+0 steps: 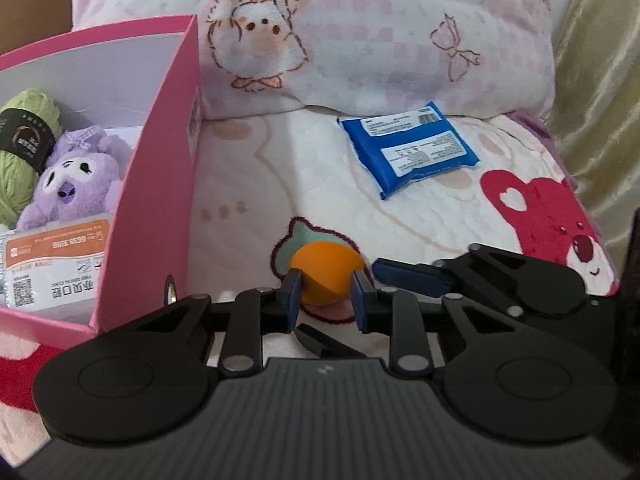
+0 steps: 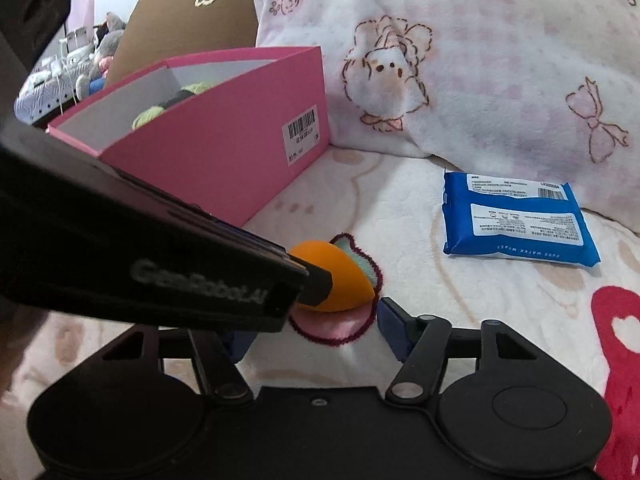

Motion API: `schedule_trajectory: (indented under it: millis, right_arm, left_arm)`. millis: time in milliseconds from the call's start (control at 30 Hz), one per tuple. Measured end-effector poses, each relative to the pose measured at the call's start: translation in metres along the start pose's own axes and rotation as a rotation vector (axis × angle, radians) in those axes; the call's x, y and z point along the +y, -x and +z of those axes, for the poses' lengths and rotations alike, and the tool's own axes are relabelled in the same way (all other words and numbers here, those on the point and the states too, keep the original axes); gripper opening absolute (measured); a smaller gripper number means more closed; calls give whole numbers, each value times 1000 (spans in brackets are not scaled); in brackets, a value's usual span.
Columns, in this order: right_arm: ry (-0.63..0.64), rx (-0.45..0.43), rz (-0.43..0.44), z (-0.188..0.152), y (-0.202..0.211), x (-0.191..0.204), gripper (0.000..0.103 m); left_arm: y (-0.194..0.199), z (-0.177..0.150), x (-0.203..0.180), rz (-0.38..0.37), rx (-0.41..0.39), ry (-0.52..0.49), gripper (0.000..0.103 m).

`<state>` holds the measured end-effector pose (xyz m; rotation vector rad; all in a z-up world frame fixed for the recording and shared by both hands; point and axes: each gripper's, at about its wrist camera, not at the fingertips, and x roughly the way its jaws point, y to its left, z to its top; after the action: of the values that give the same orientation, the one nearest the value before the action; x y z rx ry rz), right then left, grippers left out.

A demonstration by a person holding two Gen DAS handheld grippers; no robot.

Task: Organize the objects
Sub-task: 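Move the left tool to the orange sponge and close on it, then lift the orange sponge with the left tool toward the pink box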

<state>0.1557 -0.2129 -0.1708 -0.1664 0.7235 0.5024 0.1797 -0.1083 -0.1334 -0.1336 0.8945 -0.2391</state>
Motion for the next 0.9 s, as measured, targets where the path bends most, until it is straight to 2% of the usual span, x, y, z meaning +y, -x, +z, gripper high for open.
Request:
schedule_trajectory:
  millis: [300, 533, 667, 900]
  right_arm:
    - [23, 5, -5, 4, -13, -3, 67]
    - [36, -23, -20, -1, -13, 0, 64]
    - [58, -20, -29, -1, -9, 3, 55]
    - [55, -15, -39, -2, 1, 7, 52]
  left_arm:
    - [-4, 1, -1, -9, 22, -16, 25]
    - [-6, -1, 0, -18, 26, -17, 25]
    - [-4, -1, 4, -47, 29, 13, 25]
    - [6, -2, 5, -115, 54, 34, 25]
